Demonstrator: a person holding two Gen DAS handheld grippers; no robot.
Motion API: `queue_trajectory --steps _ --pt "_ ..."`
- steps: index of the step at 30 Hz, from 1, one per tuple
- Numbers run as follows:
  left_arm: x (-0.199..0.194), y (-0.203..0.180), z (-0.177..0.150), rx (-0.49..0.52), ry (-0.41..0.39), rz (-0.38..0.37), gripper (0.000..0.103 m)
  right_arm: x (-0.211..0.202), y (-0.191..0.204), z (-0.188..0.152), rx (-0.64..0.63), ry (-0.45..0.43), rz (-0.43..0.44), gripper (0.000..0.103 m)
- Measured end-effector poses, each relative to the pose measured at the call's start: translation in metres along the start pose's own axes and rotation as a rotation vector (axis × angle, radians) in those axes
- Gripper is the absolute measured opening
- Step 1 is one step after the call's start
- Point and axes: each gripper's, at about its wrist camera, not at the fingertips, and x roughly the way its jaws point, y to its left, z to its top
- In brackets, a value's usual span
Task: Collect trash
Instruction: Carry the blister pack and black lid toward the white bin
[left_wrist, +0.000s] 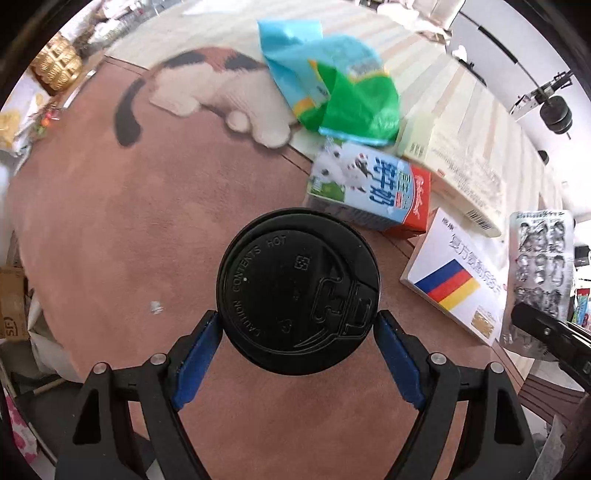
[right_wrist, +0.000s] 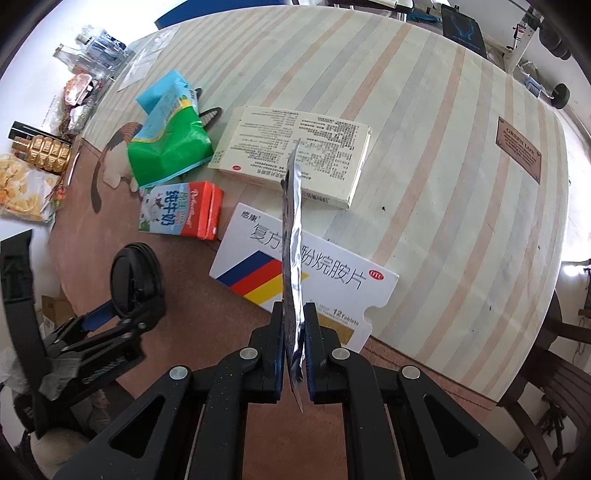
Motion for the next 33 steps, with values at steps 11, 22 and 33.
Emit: queue_trajectory --steps 11,22,33 --pt "-0.082 0.041 -0.032 -0.040 -0.149 -0.013 0.083 -0.021 0.041 -0.019 -0.074 -0.037 0.033 0.009" --pt "-0.134 0.166 -0.109 -0.199 -0.259 -0.007 0.083 -0.032 0.151 -0.083 -0.285 -0.031 0.083 0.009" --pt "-0.115 0.319 -0.267 -0.478 -0.196 0.005 0.082 0.049 0.292 -0.242 -0.525 0.132 0.130 0.009"
